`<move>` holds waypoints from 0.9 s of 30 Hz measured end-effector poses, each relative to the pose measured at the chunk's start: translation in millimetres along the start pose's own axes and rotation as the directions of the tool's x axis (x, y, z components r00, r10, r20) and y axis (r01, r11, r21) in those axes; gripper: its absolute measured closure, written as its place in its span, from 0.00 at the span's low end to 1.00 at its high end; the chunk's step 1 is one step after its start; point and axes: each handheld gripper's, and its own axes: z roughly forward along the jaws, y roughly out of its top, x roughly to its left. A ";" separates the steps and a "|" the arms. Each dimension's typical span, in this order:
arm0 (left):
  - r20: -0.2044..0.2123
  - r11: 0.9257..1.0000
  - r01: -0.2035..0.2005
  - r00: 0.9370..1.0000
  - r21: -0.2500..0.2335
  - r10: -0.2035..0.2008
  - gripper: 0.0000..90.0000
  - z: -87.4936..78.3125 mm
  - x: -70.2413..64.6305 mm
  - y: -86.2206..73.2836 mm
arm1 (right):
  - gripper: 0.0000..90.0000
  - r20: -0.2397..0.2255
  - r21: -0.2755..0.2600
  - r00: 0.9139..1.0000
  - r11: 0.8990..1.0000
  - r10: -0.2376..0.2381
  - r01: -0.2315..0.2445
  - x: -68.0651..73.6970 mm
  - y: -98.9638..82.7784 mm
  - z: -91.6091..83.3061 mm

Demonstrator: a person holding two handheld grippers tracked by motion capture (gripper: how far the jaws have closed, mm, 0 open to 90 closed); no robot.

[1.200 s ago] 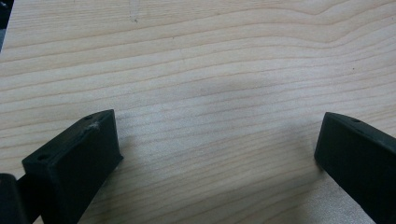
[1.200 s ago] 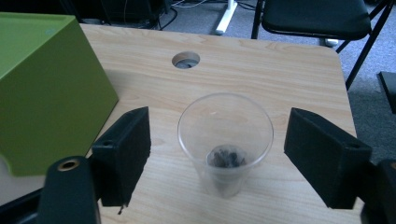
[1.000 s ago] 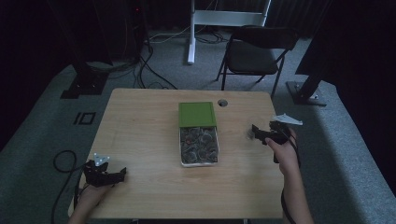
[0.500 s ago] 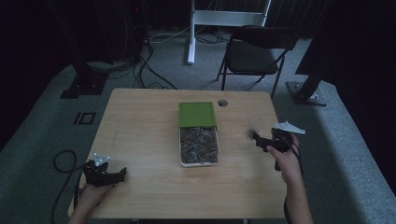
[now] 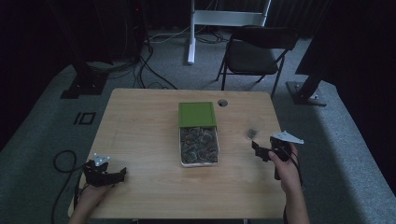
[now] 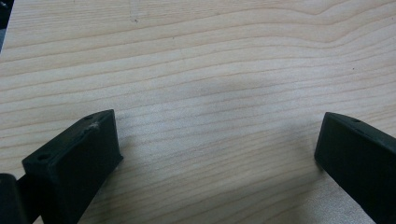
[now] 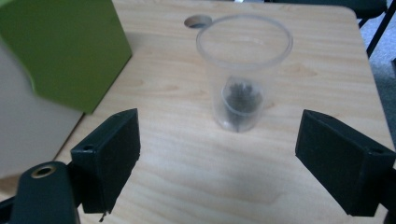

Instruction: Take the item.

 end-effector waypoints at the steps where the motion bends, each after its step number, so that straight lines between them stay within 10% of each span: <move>1: 0.000 1.000 0.000 1.000 0.000 0.000 0.01 0.0 0.0 0.0 | 0.16 0.000 0.004 1.000 1.000 -0.002 0.002 -0.3 -2.3 -0.2; 27: 0.000 1.000 -0.003 1.000 0.001 0.003 0.01 0.0 0.2 0.0 | 0.16 -0.051 0.074 0.997 0.995 -0.060 0.064 3.6 -58.5 1.0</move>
